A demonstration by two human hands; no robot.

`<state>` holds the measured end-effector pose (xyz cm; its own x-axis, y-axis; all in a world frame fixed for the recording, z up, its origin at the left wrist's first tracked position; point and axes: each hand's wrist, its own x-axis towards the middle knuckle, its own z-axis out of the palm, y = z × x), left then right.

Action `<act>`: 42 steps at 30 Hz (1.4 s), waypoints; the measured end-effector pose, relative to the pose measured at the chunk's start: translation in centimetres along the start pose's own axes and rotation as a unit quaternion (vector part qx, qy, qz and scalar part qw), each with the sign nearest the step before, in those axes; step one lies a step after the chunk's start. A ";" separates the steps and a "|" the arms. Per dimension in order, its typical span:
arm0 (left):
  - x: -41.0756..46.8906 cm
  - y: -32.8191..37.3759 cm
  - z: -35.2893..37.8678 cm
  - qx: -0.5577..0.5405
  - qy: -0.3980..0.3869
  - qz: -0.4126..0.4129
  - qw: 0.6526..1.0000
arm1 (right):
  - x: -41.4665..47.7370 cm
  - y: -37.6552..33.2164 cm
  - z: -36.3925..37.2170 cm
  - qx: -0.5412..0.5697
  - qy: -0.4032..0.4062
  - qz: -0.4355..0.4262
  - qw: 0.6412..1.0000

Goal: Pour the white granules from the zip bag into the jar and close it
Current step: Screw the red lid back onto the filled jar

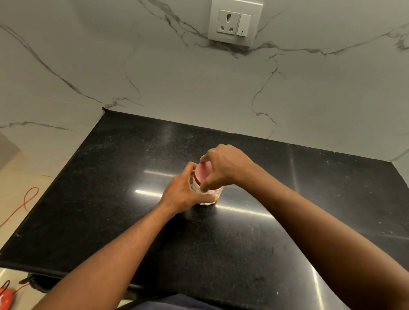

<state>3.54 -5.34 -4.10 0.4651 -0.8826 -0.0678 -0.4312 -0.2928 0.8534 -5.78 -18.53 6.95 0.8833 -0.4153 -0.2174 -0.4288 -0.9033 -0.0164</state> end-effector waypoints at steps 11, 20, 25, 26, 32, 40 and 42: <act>-0.1 0.1 0.1 0.011 0.006 0.012 1.000 | -2.0 0.1 1.9 -0.029 -0.004 -0.022 0.999; 0.1 0.3 0.0 0.040 0.007 -0.006 0.999 | -0.4 -1.1 0.8 -0.001 0.029 0.040 0.999; 0.2 0.4 0.0 0.042 0.008 -0.008 0.999 | -0.6 -1.8 1.4 0.000 0.085 0.103 0.991; 0.2 0.4 -0.1 0.037 0.007 -0.007 0.999 | -0.7 -2.1 1.2 -0.019 0.086 0.104 0.991; -0.7 -0.2 0.1 -0.006 0.014 0.010 1.000 | -1.8 -0.8 0.1 -0.077 -0.029 -0.015 0.996; -0.6 -0.4 0.2 0.019 0.021 0.013 1.000 | -1.2 0.4 -1.2 -0.027 -0.037 -0.065 0.997; -0.5 -0.3 0.2 0.026 0.017 0.013 0.999 | -0.5 0.6 -1.1 -0.017 -0.041 -0.074 0.996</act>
<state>3.28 -4.93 -4.46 0.4791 -0.8773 -0.0269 -0.4830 -0.2891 0.8265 -6.30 -18.96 8.12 0.9172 -0.2689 -0.2939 -0.2875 -0.9576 -0.0210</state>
